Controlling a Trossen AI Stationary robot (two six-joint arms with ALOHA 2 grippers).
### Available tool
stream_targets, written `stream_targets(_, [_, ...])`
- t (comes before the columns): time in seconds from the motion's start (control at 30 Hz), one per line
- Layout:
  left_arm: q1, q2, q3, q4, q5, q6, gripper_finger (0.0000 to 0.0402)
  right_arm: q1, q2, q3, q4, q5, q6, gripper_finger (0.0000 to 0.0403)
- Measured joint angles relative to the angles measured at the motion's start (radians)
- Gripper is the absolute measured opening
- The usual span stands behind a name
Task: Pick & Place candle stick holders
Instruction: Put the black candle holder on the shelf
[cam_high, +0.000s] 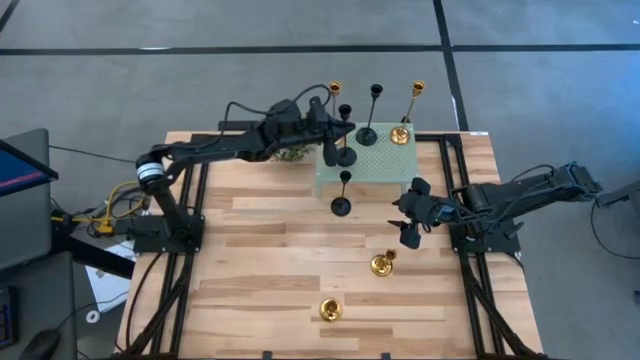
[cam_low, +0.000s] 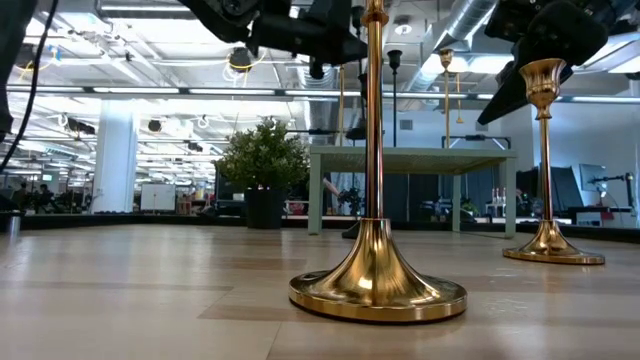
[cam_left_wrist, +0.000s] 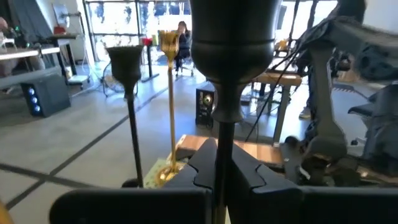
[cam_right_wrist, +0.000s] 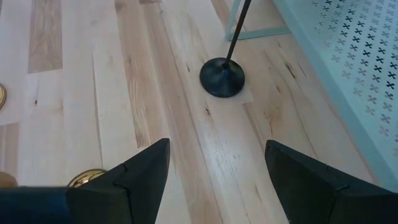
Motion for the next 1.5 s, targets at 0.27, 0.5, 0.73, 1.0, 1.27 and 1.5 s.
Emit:
stream_targets(0.27, [0.005, 0.048, 0.042, 0.0, 0.01, 0.0, 0.0009, 0.0, 0.0, 0.0, 0.0, 0.0, 0.0, 0.0255])
stream_targets(0.5, [0.006, 0.065, 0.061, -0.008, 0.024, -0.007, 0.0009, 0.0, 0.0, 0.0, 0.0, 0.0, 0.0, 0.0255])
stream_targets(0.73, [0.005, 0.084, 0.061, -0.015, 0.023, -0.015, 0.0009, 0.0, 0.0, 0.0, 0.0, 0.001, 0.0, 0.0255])
stream_targets(1.0, [0.005, 0.093, 0.061, -0.007, 0.024, -0.016, 0.0009, 0.0, 0.0, 0.0, 0.0, 0.002, 0.0, 0.0255])
stream_targets(1.27, [0.006, 0.093, 0.061, -0.008, 0.023, -0.015, 0.0009, 0.0, 0.0, 0.0, 0.001, 0.003, 0.0, 0.0255])
stream_targets(1.5, [0.006, 0.093, 0.061, -0.007, 0.023, -0.015, 0.001, 0.0, 0.0, 0.0, 0.001, 0.003, 0.0, 0.0255])
